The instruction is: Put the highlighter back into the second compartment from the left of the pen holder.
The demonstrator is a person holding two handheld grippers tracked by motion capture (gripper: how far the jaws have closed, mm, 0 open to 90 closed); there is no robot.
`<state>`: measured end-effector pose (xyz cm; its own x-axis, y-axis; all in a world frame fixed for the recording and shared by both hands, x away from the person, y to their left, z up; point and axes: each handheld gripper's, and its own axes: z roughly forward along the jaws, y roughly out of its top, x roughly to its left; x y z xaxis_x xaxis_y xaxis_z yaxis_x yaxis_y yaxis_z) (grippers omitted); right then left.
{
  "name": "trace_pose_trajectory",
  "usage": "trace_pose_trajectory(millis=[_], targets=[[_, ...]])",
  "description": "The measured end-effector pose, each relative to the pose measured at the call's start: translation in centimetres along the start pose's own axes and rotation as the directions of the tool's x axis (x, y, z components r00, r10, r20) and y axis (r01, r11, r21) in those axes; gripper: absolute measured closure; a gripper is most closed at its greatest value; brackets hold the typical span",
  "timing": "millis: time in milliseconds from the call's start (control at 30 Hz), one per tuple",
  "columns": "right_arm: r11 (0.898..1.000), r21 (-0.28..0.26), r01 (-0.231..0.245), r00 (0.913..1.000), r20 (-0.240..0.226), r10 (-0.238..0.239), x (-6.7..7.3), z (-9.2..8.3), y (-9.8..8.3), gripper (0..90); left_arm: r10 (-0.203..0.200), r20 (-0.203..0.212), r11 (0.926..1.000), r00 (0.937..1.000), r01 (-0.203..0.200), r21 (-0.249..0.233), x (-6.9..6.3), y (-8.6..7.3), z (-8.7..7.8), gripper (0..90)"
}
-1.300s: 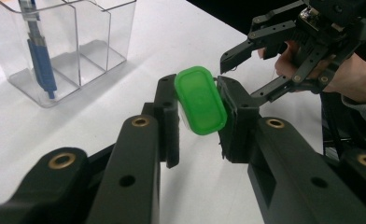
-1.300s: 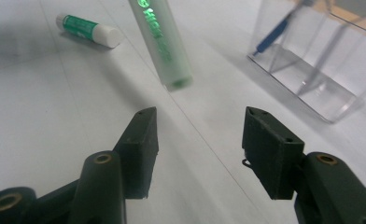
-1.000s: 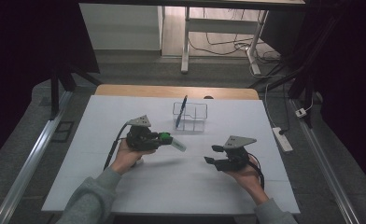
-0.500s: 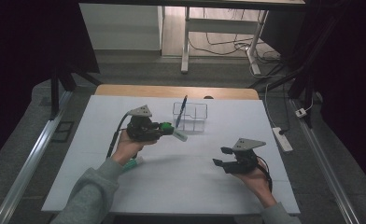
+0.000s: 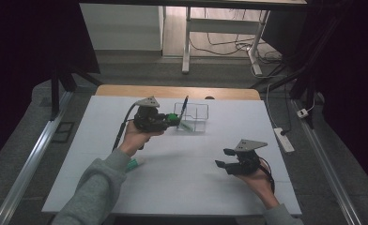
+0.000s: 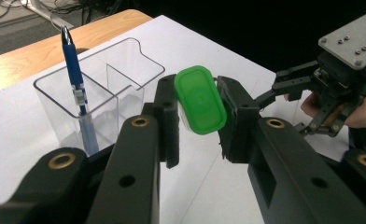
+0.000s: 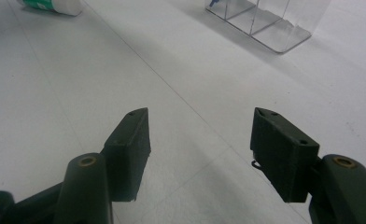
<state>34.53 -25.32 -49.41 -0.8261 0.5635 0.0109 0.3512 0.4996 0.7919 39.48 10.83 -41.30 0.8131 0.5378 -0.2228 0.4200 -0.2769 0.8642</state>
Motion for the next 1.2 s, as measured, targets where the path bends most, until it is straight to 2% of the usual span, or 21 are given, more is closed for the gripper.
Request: trace_pose_trajectory(millis=[333, 667, 833, 1033, 1200], targets=[[1.000, -0.003, -0.007, 1.0000, -0.003, 0.007, -0.2, 0.1, 0.0, 37.2, -0.022, -0.029, 0.9998, 0.9994, 0.022, -0.001, 1.0, 1.4, 0.7, 70.5], [1.000, -0.003, -0.008, 1.0000, -0.005, 0.008, -0.2, 0.1, 0.0, 37.0, -0.022, -0.063, 0.9996, 0.9977, 0.023, 0.017, 1.7, 2.6, 1.2, 70.5], [1.000, -0.001, -0.010, 0.9999, -0.006, 0.010, -0.3, 0.2, -0.1, 36.9, -0.026, -0.090, 0.9992, 0.9956, 0.029, 0.027, 2.2, 3.2, 1.5, 70.5], [1.000, -0.001, -0.014, 0.9999, 0.004, 0.014, -0.3, 0.1, -0.1, 36.9, -0.031, -0.103, 0.9991, 0.9942, 0.034, 0.026, 2.7, 4.1, 1.7, 70.5], [1.000, -0.003, -0.017, 0.9998, -0.008, 0.017, -0.4, 0.1, -0.1, 36.9, -0.038, -0.125, 0.9989, 0.9914, 0.041, 0.023, 3.3, 4.7, 2.0, 70.4]])
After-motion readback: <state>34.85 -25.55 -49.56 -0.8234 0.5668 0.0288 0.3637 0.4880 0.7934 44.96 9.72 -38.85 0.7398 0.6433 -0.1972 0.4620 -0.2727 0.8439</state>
